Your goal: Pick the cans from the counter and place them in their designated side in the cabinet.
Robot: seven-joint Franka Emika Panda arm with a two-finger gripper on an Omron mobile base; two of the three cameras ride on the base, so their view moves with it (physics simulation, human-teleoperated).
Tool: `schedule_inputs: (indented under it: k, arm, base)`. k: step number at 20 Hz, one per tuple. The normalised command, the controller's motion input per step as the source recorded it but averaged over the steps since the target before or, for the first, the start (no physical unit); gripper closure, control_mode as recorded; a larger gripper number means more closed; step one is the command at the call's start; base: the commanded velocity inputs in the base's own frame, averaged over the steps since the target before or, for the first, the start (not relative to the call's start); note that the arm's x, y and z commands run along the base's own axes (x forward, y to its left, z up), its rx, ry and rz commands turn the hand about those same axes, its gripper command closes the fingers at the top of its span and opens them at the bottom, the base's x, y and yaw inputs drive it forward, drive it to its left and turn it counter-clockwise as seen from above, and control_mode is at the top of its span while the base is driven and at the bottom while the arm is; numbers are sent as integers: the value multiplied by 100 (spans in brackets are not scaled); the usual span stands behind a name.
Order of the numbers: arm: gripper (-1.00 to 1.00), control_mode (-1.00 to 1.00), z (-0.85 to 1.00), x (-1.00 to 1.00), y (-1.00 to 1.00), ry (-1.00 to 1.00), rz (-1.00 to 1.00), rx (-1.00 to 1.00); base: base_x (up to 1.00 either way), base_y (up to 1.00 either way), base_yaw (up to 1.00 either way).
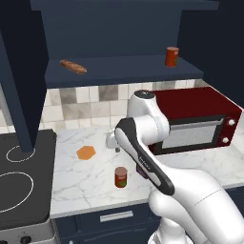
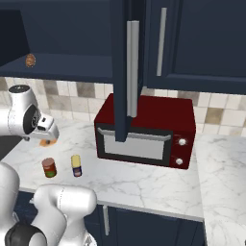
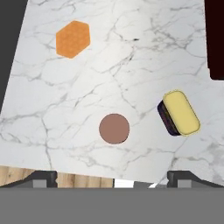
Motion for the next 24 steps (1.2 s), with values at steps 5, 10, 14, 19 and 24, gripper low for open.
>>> schedule_inputs:
  k: [5, 10, 14, 19, 24]
  arm:
    - [-100, -100, -32, -2, 10, 0, 2, 0]
    - [-100, -100, -28, -2, 1, -2, 3, -1]
    - [-100, -100, -20, -1, 0, -3, 5, 0]
    - [-100, -100, -15, 0, 0, -4, 6, 0]
    - [-100, -100, -13, 0, 0, -2, 5, 0]
  base:
    - [0, 0, 0]
    - [0, 0, 0]
    - [0, 0, 0]
    - [0, 0, 0]
    - [0, 0, 0]
